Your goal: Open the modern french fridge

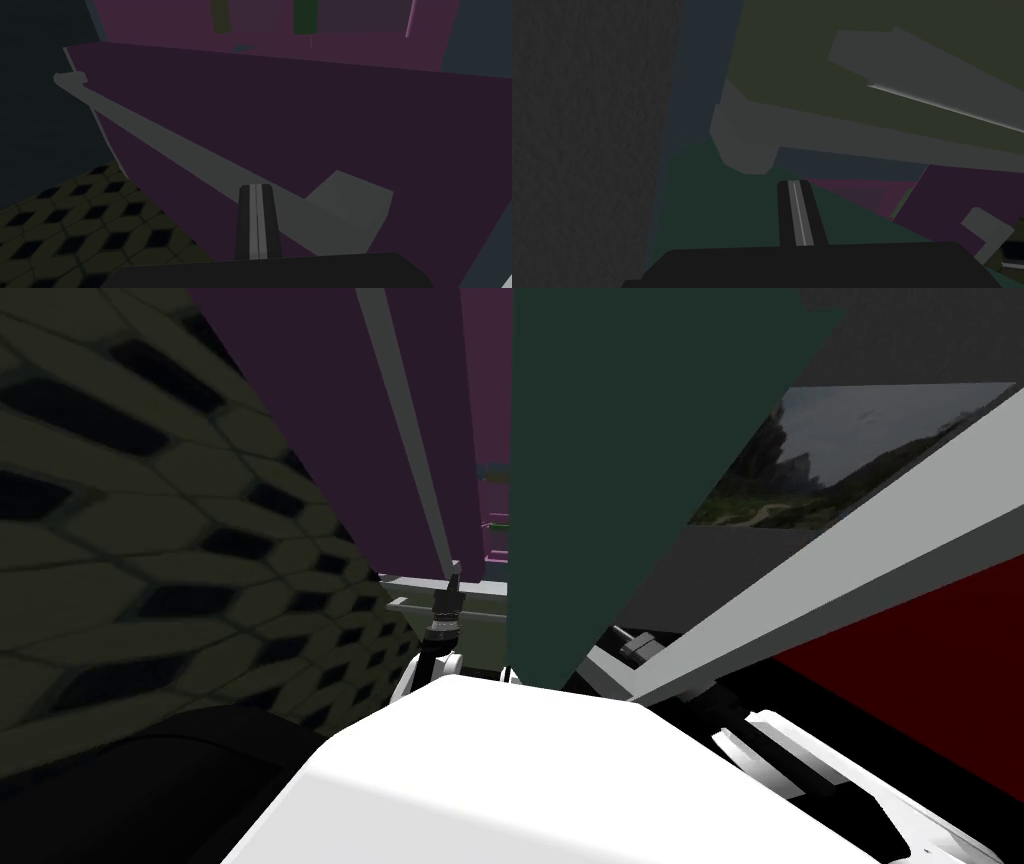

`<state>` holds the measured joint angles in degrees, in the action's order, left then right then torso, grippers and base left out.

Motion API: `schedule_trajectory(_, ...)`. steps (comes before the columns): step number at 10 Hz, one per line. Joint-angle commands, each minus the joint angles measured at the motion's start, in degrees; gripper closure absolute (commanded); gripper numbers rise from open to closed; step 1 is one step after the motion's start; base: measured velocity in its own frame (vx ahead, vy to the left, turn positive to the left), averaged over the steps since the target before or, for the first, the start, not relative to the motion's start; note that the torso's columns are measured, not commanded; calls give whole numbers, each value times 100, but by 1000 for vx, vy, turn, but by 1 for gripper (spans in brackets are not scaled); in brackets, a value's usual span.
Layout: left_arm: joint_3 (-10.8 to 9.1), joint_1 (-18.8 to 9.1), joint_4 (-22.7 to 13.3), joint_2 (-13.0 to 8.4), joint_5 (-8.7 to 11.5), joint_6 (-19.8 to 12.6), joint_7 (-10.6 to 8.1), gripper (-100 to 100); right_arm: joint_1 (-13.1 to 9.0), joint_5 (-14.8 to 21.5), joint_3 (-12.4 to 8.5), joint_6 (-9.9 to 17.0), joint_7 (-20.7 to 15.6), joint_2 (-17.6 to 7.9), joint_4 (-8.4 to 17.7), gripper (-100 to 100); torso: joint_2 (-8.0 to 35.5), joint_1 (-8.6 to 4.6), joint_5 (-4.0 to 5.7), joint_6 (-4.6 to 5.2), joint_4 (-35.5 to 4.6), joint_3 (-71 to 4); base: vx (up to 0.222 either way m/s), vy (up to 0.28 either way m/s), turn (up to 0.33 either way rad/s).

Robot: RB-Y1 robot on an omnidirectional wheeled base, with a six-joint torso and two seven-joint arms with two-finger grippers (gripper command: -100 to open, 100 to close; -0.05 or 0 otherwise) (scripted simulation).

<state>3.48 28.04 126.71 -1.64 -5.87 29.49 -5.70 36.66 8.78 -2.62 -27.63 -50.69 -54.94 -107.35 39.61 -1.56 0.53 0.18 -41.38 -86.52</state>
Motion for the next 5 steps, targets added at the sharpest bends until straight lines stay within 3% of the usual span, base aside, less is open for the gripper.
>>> schedule_trajectory(1, 1, -2, 0, 0, 0, 0, 0, 0, 4, 452, -80, -134, 333, 53, -438, 100, 22, 5, -1, -15, -7, 11, -44, -37, 179)
schedule_trajectory(3, 0, 0, 0, 0, 0, 0, 0, 0, 4, 686, -80, -134, 333, 53, -612, 100, 28, 3, -1, -2, -13, 16, 0, -11, -28)
schedule_trajectory(4, 0, 0, 0, 0, 0, 0, 0, 0, -30, 916, -135, -263, 628, 111, -852, 100, 24, 10, -3, -4, -10, 14, -42, -6, 277)
schedule_trajectory(5, 1, -1, 0, 0, 0, 0, 0, 0, -30, 1088, -135, -263, 645, 111, -945, 100, 45, 13, -4, -15, -16, 25, -47, -31, 215)
